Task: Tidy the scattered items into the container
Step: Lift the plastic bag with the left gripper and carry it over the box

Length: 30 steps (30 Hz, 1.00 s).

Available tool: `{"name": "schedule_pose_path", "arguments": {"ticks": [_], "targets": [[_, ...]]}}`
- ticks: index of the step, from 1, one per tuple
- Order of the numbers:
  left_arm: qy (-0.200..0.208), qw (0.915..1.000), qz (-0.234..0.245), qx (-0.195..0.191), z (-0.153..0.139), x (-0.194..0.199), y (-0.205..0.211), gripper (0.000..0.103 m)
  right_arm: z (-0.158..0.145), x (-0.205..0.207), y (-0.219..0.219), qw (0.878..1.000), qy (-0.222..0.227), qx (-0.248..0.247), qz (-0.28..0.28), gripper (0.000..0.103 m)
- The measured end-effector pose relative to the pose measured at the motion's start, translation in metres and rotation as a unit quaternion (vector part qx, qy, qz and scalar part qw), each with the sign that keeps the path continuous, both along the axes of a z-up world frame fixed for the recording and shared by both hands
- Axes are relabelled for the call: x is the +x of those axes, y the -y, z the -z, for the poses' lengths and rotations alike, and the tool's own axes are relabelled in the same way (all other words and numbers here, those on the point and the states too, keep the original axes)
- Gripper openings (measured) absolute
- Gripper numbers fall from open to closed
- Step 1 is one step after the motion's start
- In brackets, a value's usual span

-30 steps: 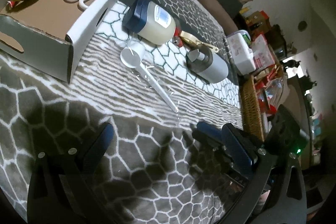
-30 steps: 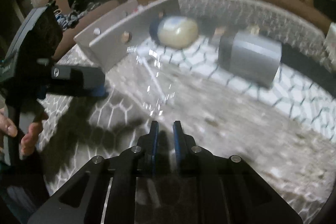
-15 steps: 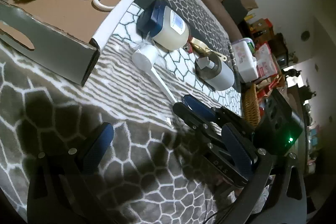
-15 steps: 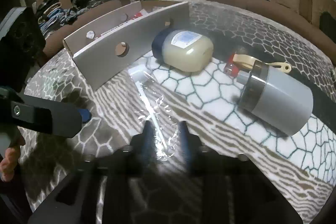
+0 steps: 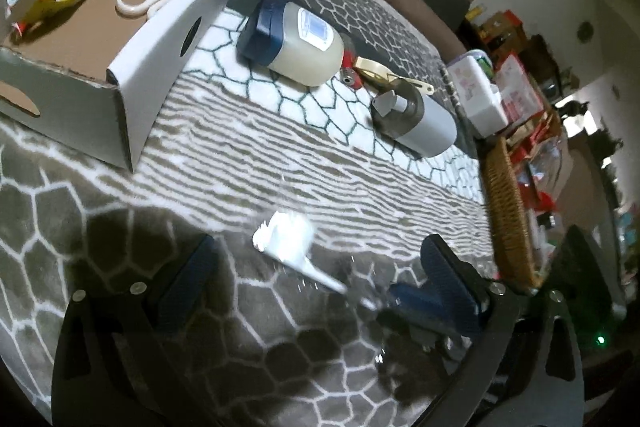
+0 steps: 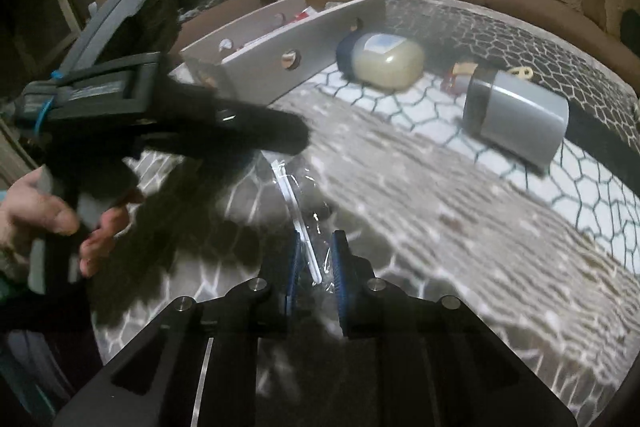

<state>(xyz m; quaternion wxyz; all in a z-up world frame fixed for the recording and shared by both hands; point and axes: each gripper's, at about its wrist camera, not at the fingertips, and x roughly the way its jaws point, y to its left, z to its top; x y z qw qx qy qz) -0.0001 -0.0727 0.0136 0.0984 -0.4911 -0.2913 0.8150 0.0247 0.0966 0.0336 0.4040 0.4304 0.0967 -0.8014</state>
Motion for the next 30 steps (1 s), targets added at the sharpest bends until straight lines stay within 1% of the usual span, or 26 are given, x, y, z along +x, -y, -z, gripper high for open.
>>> {"name": "schedule_pose_path", "arguments": {"ticks": [1, 3, 4, 5, 6, 8, 10, 11, 12, 13, 14, 15, 16, 18, 19, 20, 21, 22, 23, 25, 28, 30], "targets": [[-0.003, 1.0000, -0.004, -0.005, 0.000, 0.000, -0.001, 0.097, 0.002, 0.002, -0.002, 1.000, 0.003, -0.001, 0.000, 0.015], [-0.007, 0.9997, -0.009, -0.022, -0.001, 0.000, -0.001, 0.081, 0.004, 0.005, -0.006, 1.000, 0.010, -0.011, -0.004, 0.015], [-0.004, 0.9995, -0.010, -0.028, 0.000, 0.000, -0.001, 0.062, 0.004, 0.008, -0.006, 1.000, 0.009, -0.012, -0.006, 0.015], [-0.001, 0.9992, -0.011, -0.038, 0.001, -0.001, -0.001, 0.054, 0.004, 0.010, -0.007, 1.000, 0.008, -0.011, -0.009, 0.015], [-0.002, 0.9989, -0.012, -0.044, 0.002, -0.002, -0.002, 0.051, 0.004, 0.011, -0.008, 1.000, 0.006, -0.010, -0.010, 0.015], [0.001, 0.9986, -0.011, -0.051, 0.002, -0.002, -0.003, 0.042, 0.006, 0.012, -0.009, 1.000, 0.007, -0.010, -0.010, 0.015], [0.005, 0.9988, -0.013, -0.046, 0.003, -0.002, -0.002, 0.037, 0.007, 0.011, -0.010, 1.000, 0.012, -0.010, -0.009, 0.017], [0.006, 0.9990, -0.015, -0.041, 0.003, -0.001, -0.001, 0.036, 0.006, 0.011, -0.010, 1.000, 0.015, -0.008, -0.009, 0.018], [0.008, 0.9991, -0.014, -0.041, 0.004, -0.002, -0.001, 0.036, 0.005, 0.011, -0.009, 1.000, 0.016, -0.002, -0.008, 0.020], [0.008, 0.9990, -0.013, -0.041, 0.004, -0.002, -0.001, 0.036, 0.005, 0.012, -0.009, 1.000, 0.014, 0.005, -0.004, 0.030], [0.009, 0.9990, -0.014, -0.041, 0.003, -0.002, -0.001, 0.036, 0.004, 0.011, -0.008, 1.000, 0.006, 0.015, 0.001, 0.036], [0.011, 0.9991, -0.014, -0.039, 0.004, -0.003, -0.001, 0.036, 0.003, 0.012, -0.007, 1.000, -0.004, 0.025, 0.004, 0.051], [0.014, 0.9991, -0.014, -0.037, 0.003, -0.003, -0.001, 0.037, 0.004, 0.015, -0.005, 0.999, -0.018, 0.038, 0.003, 0.060], [0.020, 0.9995, -0.021, -0.016, 0.004, -0.002, 0.003, 0.042, 0.009, 0.016, 0.000, 0.998, -0.025, 0.052, -0.008, 0.061], [0.021, 0.9996, -0.020, -0.004, 0.005, -0.002, 0.004, 0.048, 0.011, 0.018, 0.003, 0.998, -0.034, 0.056, -0.010, 0.059], [0.023, 0.9996, -0.018, -0.002, 0.004, -0.002, 0.002, 0.050, 0.011, 0.020, 0.005, 0.997, -0.044, 0.055, -0.015, 0.054], [0.024, 0.9996, -0.015, -0.004, 0.004, -0.001, 0.000, 0.050, 0.011, 0.021, 0.008, 0.997, -0.048, 0.053, -0.022, 0.035], [0.026, 0.9996, -0.012, 0.000, 0.003, 0.000, -0.002, 0.050, 0.010, 0.025, 0.011, 0.996, -0.059, 0.055, -0.025, 0.026], [0.028, 0.9995, -0.008, 0.005, 0.004, 0.000, -0.004, 0.051, 0.010, 0.028, 0.014, 0.995, -0.071, 0.061, -0.025, 0.025], [0.027, 0.9996, 0.000, 0.007, 0.004, 0.002, -0.010, 0.051, 0.012, 0.036, 0.020, 0.992, -0.095, 0.073, -0.028, 0.020], [0.025, 0.9995, 0.005, 0.021, 0.005, 0.002, -0.010, 0.049, 0.014, 0.048, 0.029, 0.990, -0.114, 0.075, -0.042, 0.017], [0.025, 0.9994, 0.004, 0.025, 0.006, 0.001, -0.008, 0.040, 0.017, 0.055, 0.036, 0.987, -0.126, 0.081, -0.052, 0.017]]}}
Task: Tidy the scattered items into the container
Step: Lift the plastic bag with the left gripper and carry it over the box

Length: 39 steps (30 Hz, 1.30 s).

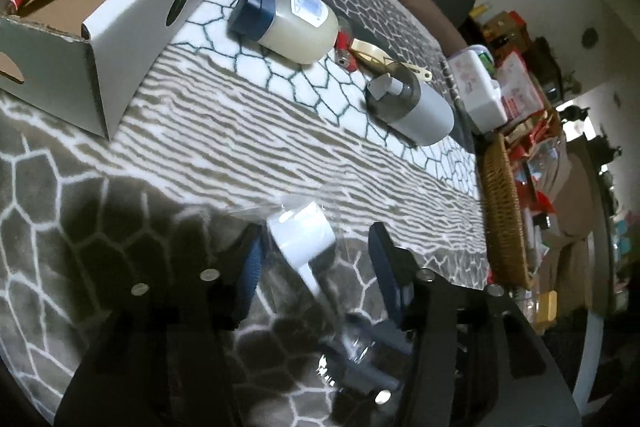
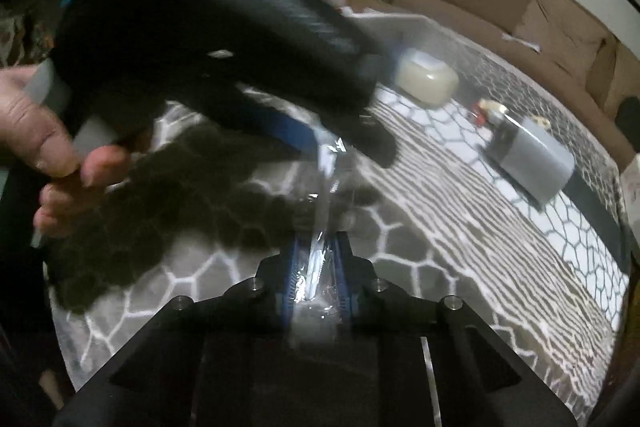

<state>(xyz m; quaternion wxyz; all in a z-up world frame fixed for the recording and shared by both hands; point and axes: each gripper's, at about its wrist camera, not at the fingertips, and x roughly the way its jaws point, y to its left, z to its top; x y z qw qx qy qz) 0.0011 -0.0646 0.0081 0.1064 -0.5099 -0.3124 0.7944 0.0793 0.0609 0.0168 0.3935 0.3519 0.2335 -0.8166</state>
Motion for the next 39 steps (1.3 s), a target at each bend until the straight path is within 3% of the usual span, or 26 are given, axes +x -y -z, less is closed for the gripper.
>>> {"name": "schedule_pose_path", "arguments": {"ticks": [1, 2, 6, 9, 17, 20, 31, 39], "targets": [[0.001, 1.0000, -0.001, 0.001, 0.000, 0.000, 0.001, 0.029, 0.001, 0.002, 0.002, 1.000, -0.008, 0.005, 0.000, 0.017], [0.004, 1.0000, -0.002, 0.001, 0.001, 0.000, 0.002, 0.026, 0.001, 0.002, 0.002, 1.000, -0.007, 0.005, 0.001, 0.017], [0.000, 1.0000, -0.003, 0.007, -0.001, 0.002, 0.004, 0.024, 0.001, -0.007, 0.000, 1.000, 0.018, -0.004, 0.008, 0.018], [-0.015, 0.9999, 0.000, 0.007, -0.010, 0.003, 0.004, 0.023, -0.001, -0.012, -0.003, 0.999, 0.035, -0.017, 0.020, 0.018], [-0.056, 0.9983, -0.007, 0.015, -0.048, 0.007, 0.014, 0.022, -0.027, -0.016, 0.010, 1.000, 0.015, -0.022, -0.002, 0.016], [-0.072, 0.9973, -0.016, -0.002, -0.070, 0.008, 0.022, 0.022, -0.043, -0.021, 0.024, 0.999, 0.005, -0.030, -0.010, 0.015], [-0.107, 0.9918, -0.050, -0.049, -0.142, 0.008, 0.080, 0.022, -0.104, -0.031, 0.084, 0.997, -0.033, -0.061, -0.032, 0.015], [-0.122, 0.9883, -0.071, -0.059, -0.158, -0.001, 0.123, 0.022, -0.120, -0.048, 0.131, 0.996, -0.060, -0.037, -0.052, 0.015]]}}
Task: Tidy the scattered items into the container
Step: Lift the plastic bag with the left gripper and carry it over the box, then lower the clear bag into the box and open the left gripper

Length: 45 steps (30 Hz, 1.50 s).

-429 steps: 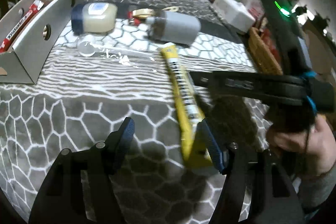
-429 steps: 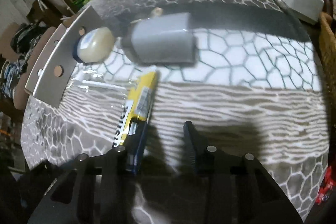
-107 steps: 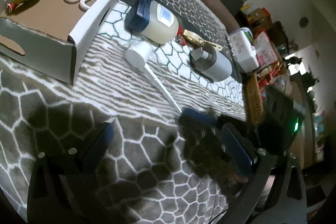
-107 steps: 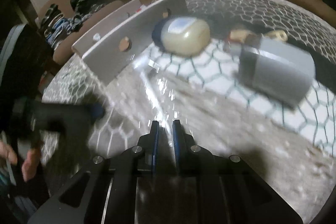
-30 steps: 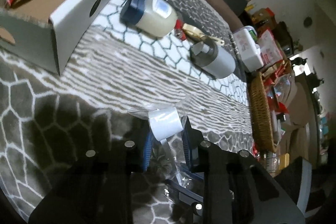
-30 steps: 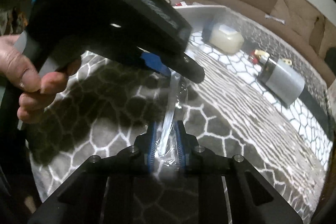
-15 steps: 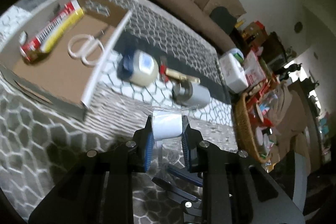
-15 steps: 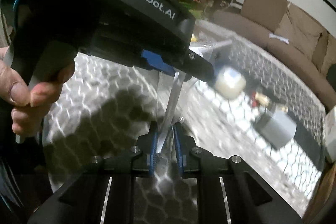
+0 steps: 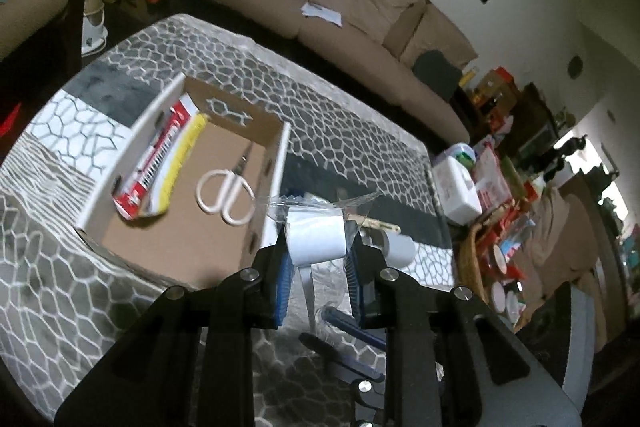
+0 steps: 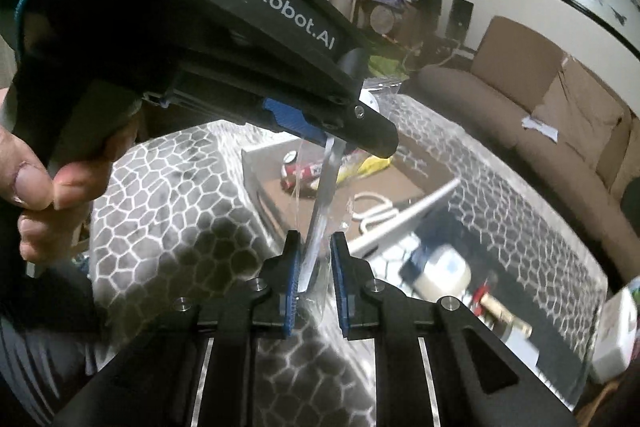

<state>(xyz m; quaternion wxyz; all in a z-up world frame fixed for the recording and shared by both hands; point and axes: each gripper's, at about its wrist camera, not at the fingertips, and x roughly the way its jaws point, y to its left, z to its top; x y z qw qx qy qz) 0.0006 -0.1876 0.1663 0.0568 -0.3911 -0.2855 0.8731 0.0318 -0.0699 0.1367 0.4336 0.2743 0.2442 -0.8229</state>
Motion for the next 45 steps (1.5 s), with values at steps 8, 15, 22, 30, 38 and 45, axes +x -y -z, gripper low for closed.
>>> {"name": "schedule_pose_path", "arguments": {"ticks": [8, 15, 22, 30, 38, 45], "targets": [[0.018, 0.9991, -0.032, 0.022, 0.027, -0.017, 0.046, 0.022, 0.020, -0.034, 0.042, 0.999, -0.006, 0.045, -0.018, 0.015], [0.050, 0.9969, -0.054, 0.029, 0.064, -0.027, 0.075, 0.022, 0.046, -0.058, 0.068, 0.997, 0.012, 0.065, -0.039, 0.015], [0.086, 0.9942, -0.059, 0.029, 0.095, -0.031, 0.089, 0.022, 0.059, -0.069, 0.082, 0.994, 0.050, 0.073, -0.061, 0.015], [0.111, 0.9917, -0.064, 0.006, 0.106, -0.030, 0.094, 0.023, 0.068, -0.076, 0.092, 0.992, 0.079, 0.080, -0.061, 0.015], [0.143, 0.9876, -0.057, -0.032, 0.115, -0.030, 0.092, 0.033, 0.061, -0.081, 0.083, 0.993, 0.111, 0.035, -0.031, 0.015], [0.149, 0.9869, -0.053, -0.031, 0.106, -0.028, 0.084, 0.058, 0.035, -0.077, 0.049, 0.994, 0.111, -0.017, 0.002, 0.015]]}}
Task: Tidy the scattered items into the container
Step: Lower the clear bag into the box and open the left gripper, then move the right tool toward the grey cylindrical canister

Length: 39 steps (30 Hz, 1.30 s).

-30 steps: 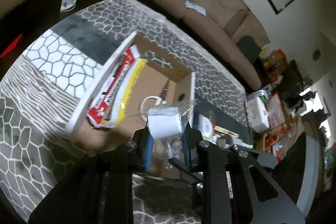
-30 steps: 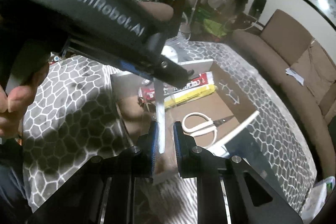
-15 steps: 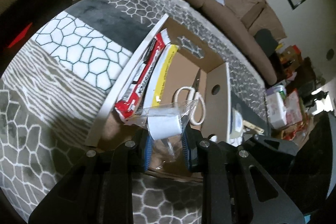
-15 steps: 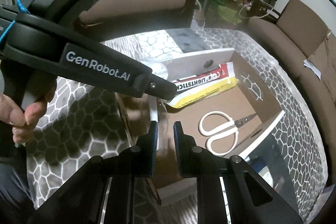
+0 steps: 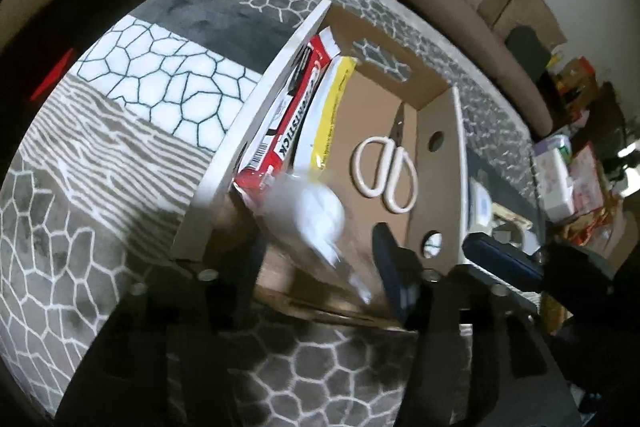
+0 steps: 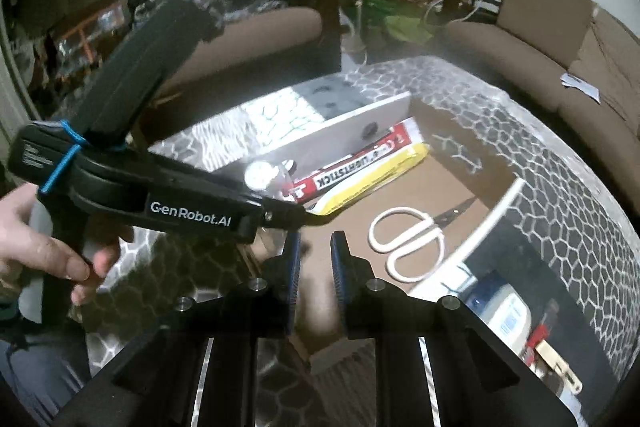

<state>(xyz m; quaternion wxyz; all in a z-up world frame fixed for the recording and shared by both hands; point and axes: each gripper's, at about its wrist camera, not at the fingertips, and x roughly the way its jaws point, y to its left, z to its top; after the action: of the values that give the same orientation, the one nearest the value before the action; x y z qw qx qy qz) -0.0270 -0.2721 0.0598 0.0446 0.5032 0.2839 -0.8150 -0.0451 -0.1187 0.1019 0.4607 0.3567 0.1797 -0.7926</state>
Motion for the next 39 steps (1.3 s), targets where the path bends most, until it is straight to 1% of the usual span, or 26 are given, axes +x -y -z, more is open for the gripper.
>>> {"name": "schedule_pose_path", "arguments": {"ticks": [1, 2, 5, 8, 9, 11, 13, 14, 16, 19, 22, 25, 30, 33, 35, 36, 37, 39], "targets": [[-0.005, 0.9999, -0.009, 0.000, -0.005, 0.003, 0.003, 0.069, -0.003, 0.001, -0.006, 1.000, 0.000, -0.005, 0.005, 0.015], [-0.010, 0.9998, -0.018, 0.001, -0.010, 0.006, 0.005, 0.076, -0.006, 0.001, -0.011, 1.000, 0.000, -0.009, 0.009, 0.015], [-0.022, 0.9993, -0.030, 0.005, -0.022, 0.017, 0.011, 0.077, -0.012, 0.003, -0.027, 1.000, 0.004, -0.021, 0.022, 0.016], [-0.020, 0.9993, -0.031, 0.001, -0.029, 0.023, 0.012, 0.077, -0.015, 0.005, -0.039, 0.999, 0.007, -0.028, 0.036, 0.017], [-0.019, 0.9993, -0.032, -0.002, -0.030, 0.025, 0.012, 0.077, -0.016, 0.006, -0.044, 0.999, 0.008, -0.031, 0.042, 0.019], [-0.017, 0.9993, -0.033, -0.003, -0.031, 0.028, 0.011, 0.077, -0.018, 0.009, -0.054, 0.998, 0.012, -0.039, 0.053, 0.026], [-0.014, 0.9993, -0.034, -0.001, -0.032, 0.031, 0.009, 0.077, -0.020, 0.013, -0.064, 0.997, 0.014, -0.048, 0.063, 0.037], [-0.013, 0.9993, -0.035, 0.000, -0.033, 0.033, 0.008, 0.077, -0.022, 0.016, -0.070, 0.996, 0.012, -0.051, 0.068, 0.039], [-0.013, 0.9994, -0.031, 0.001, -0.033, 0.035, 0.003, 0.078, -0.024, 0.022, -0.079, 0.996, 0.009, -0.051, 0.076, 0.048], [-0.016, 0.9996, -0.023, 0.008, -0.035, 0.038, -0.008, 0.081, -0.024, 0.026, -0.097, 0.994, 0.008, -0.049, 0.093, 0.051], [-0.027, 0.9994, -0.002, 0.021, -0.035, 0.043, -0.025, 0.088, -0.024, 0.031, -0.123, 0.991, 0.015, -0.062, 0.119, 0.053], [-0.036, 0.9987, 0.032, 0.019, -0.034, 0.047, -0.051, 0.095, -0.023, 0.033, -0.155, 0.985, 0.024, -0.075, 0.154, 0.056], [-0.052, 0.9930, 0.106, 0.011, -0.030, 0.045, -0.111, 0.096, -0.016, 0.038, -0.212, 0.973, 0.034, -0.091, 0.209, 0.057], [-0.050, 0.9910, 0.124, 0.008, -0.024, 0.038, -0.141, 0.096, -0.009, 0.040, -0.241, 0.966, 0.040, -0.096, 0.239, 0.058], [-0.053, 0.9896, 0.133, 0.007, -0.021, 0.034, -0.156, 0.096, -0.004, 0.040, -0.257, 0.960, 0.045, -0.099, 0.259, 0.061], [-0.055, 0.9890, 0.137, 0.004, -0.019, 0.031, -0.165, 0.096, -0.002, 0.039, -0.265, 0.956, 0.047, -0.102, 0.270, 0.065], [-0.057, 0.9886, 0.139, -0.005, -0.017, 0.028, -0.174, 0.096, 0.000, 0.038, -0.272, 0.953, 0.050, -0.105, 0.280, 0.070], [-0.062, 0.9876, 0.141, -0.031, -0.015, 0.020, -0.191, 0.096, 0.003, 0.035, -0.281, 0.947, 0.053, -0.111, 0.297, 0.075]]}}
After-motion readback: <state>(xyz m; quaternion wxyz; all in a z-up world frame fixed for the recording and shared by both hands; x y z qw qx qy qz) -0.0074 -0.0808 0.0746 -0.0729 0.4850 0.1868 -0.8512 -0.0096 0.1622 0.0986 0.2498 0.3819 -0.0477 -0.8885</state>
